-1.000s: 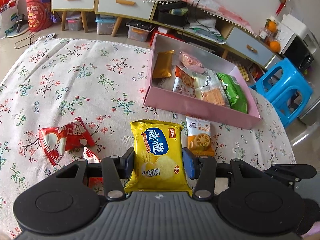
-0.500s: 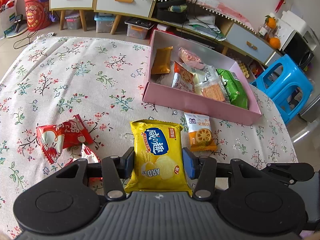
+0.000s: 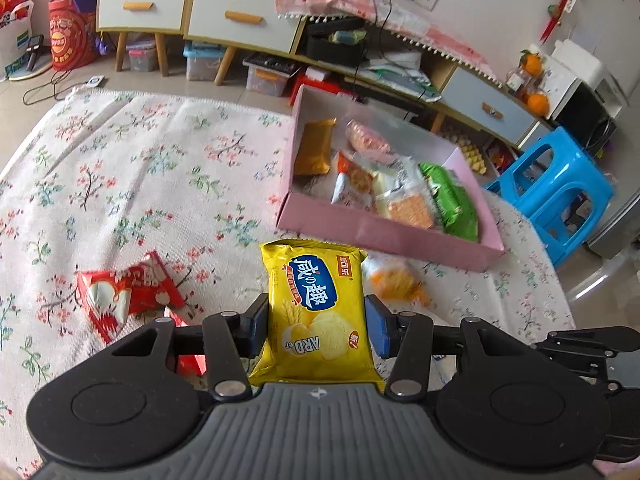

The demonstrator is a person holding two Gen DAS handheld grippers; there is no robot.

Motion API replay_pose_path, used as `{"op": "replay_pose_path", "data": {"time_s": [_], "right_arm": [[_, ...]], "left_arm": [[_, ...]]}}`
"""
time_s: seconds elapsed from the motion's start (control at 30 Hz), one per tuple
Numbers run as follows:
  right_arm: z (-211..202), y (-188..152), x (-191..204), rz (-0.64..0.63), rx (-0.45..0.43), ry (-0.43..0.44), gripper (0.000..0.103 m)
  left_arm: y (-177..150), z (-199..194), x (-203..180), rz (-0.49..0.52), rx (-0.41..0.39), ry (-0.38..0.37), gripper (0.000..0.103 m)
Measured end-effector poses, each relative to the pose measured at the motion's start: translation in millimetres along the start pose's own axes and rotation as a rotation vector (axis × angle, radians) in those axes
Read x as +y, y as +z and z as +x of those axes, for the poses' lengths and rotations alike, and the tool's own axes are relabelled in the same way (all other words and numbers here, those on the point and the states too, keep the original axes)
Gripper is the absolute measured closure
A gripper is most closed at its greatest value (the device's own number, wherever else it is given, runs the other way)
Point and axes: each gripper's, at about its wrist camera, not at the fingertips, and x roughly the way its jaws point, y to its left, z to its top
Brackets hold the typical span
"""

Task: Organize snacks
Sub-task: 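Lift the chips bag and bread bag toward the pink box with both grippers, then lower the chips bag and bread bag into the pink box and open both grippers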

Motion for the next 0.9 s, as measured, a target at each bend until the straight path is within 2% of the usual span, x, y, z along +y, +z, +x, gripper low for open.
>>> {"op": "replay_pose_path", "data": {"time_s": [0.13, 0.2, 0.5, 0.73, 0.9], "right_arm": [[-13, 9, -2, 0.036, -0.025, 0.048, 0.082], [-17, 15, -3, 0.034, -0.038, 0.043, 0.082], [-18, 82, -29, -0.085, -0.072, -0.123, 0.082], [23, 132, -60, -0.182, -0.043, -0.245, 0.082], [54, 150, -74, -0.259, -0.005, -0.304, 0.082]], "left_arm": [[8, -1, -3, 0.006, -0.024, -0.010, 0.057], [15, 1, -5, 0.018, -0.033, -0.011, 0.057], [53, 23, -7, 0.064, -0.108, -0.092, 0.057], [87, 65, -15, 0.136, -0.105, -0.065, 0.057], [96, 91, -23, 0.195, -0.092, -0.018, 0.057]]}}
